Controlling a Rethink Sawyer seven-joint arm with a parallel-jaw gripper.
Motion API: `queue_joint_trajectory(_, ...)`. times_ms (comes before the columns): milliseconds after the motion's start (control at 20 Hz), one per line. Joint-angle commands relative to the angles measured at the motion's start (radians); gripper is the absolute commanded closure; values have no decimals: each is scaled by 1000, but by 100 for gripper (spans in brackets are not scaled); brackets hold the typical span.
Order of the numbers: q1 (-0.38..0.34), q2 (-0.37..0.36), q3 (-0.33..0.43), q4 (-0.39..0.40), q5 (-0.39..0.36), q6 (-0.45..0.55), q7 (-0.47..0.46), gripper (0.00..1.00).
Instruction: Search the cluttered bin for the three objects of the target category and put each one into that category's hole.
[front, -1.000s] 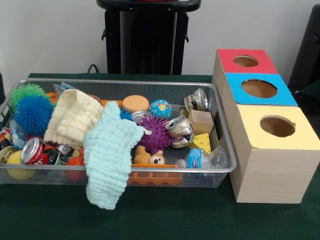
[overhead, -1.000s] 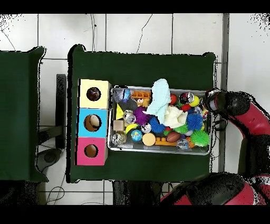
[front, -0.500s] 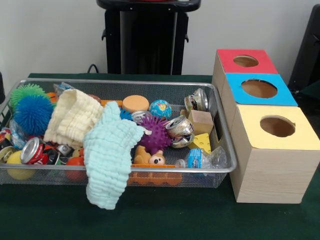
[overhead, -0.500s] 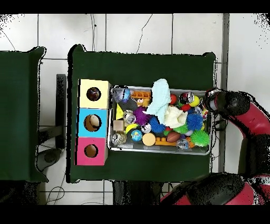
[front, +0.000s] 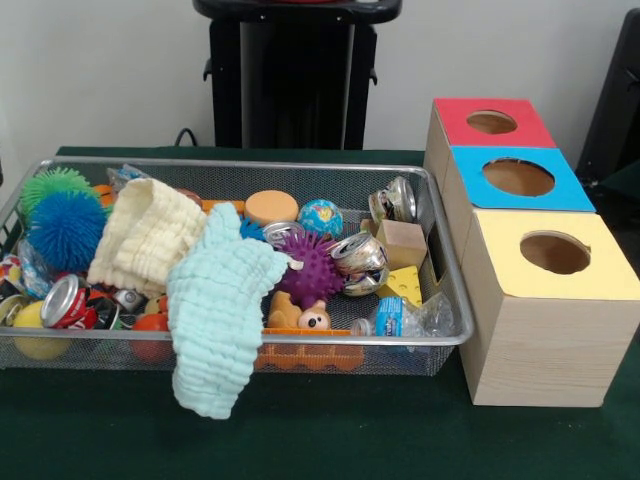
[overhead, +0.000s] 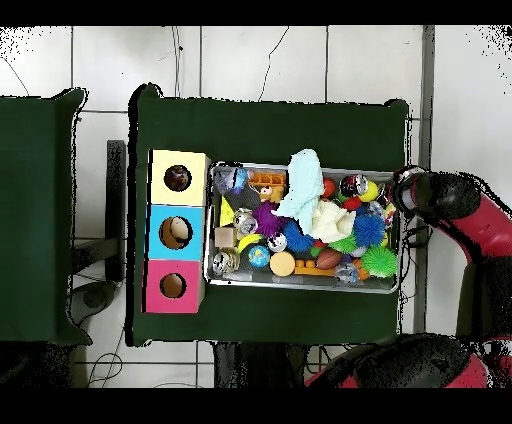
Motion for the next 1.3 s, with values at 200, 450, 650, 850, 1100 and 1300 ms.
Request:
queue_joint_trajectory(200, 13, -83, 1, 121, -32, 38, -4, 100)
queue_joint_trajectory(450, 29, -127, -13, 200, -20, 30, 41, 100)
queue_joint_trajectory(650, 53, -160, -35, 234, -10, 48, 66, 100)
queue_joint_trajectory(850, 58, -155, -38, 236, -2, 51, 66, 100)
queue_joint_trajectory(1100, 63, -159, -40, 255, 4, 40, 69, 100)
queue_joint_trajectory(1300, 60, -154, -42, 255, 4, 27, 67, 100)
